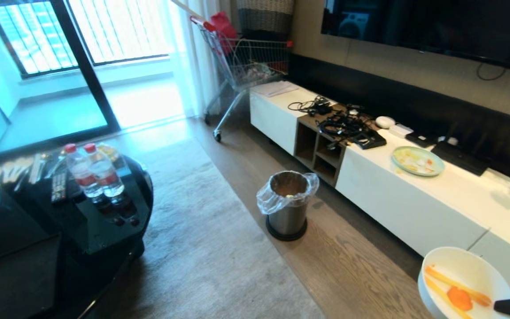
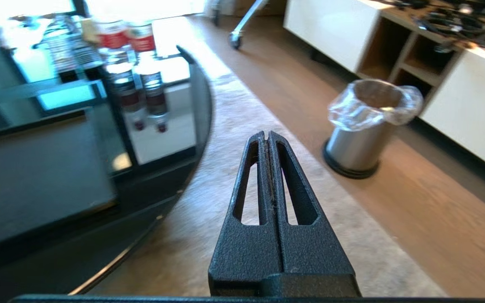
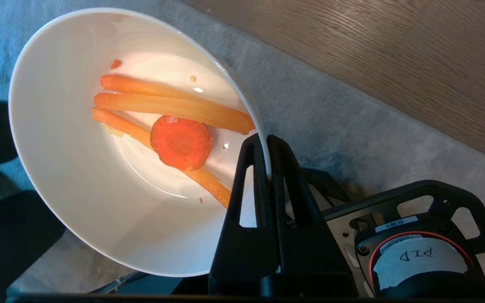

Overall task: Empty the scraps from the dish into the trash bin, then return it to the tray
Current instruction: Move the bowl over the trash can

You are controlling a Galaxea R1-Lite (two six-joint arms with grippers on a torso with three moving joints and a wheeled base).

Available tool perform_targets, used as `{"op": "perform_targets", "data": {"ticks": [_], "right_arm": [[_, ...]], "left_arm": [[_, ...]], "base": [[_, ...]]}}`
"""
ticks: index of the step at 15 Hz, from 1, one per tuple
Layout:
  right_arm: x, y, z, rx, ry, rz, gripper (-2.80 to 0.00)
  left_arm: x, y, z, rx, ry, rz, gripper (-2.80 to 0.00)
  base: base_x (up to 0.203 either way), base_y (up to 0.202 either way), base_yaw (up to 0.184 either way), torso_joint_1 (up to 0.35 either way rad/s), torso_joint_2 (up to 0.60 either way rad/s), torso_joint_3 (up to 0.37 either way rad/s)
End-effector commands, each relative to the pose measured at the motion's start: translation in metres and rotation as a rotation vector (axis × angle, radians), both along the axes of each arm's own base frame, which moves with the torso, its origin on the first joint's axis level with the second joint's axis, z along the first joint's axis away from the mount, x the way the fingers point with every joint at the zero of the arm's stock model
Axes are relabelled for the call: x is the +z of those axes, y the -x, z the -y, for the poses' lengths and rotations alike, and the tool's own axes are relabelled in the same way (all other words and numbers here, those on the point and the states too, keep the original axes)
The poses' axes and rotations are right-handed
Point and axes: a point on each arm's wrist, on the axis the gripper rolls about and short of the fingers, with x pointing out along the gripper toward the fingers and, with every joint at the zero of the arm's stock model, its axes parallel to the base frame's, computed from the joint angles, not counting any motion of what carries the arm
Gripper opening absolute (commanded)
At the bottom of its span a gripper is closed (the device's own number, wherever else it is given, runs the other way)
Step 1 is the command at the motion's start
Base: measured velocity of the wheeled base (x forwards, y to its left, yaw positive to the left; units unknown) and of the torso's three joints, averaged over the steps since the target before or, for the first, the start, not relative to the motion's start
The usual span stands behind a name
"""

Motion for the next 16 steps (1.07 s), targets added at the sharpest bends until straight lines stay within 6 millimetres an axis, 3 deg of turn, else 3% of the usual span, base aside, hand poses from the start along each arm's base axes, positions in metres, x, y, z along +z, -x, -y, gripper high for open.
{"op": "perform_targets", "data": {"ticks": [1,5,16], "right_arm": [[-0.0007,-0.0001,0.0005,-0.010,0.002,-0.004,-2.80],[0.0009,0.0040,0.0017,-0.008,0.000,0.014,-2.80],[0.0026,0.0046,0.0015,0.022,0.020,0.025,-2.80]], "left_arm": [[0.0000,0.0000,0.0000,0.000,0.001,0.001,-2.80],[0.0000,0.0000,0.0000,0.000,0.001,0.001,-2.80],[0.0000,0.0000,0.0000,0.000,0.001,0.001,-2.80]], "base": [[0.000,0.010,-0.169,0.002,0.01,0.002],[0.001,0.007,-0.115,0.001,0.00,0.003],[0.000,0.000,0.000,0.000,0.00,0.000]]}}
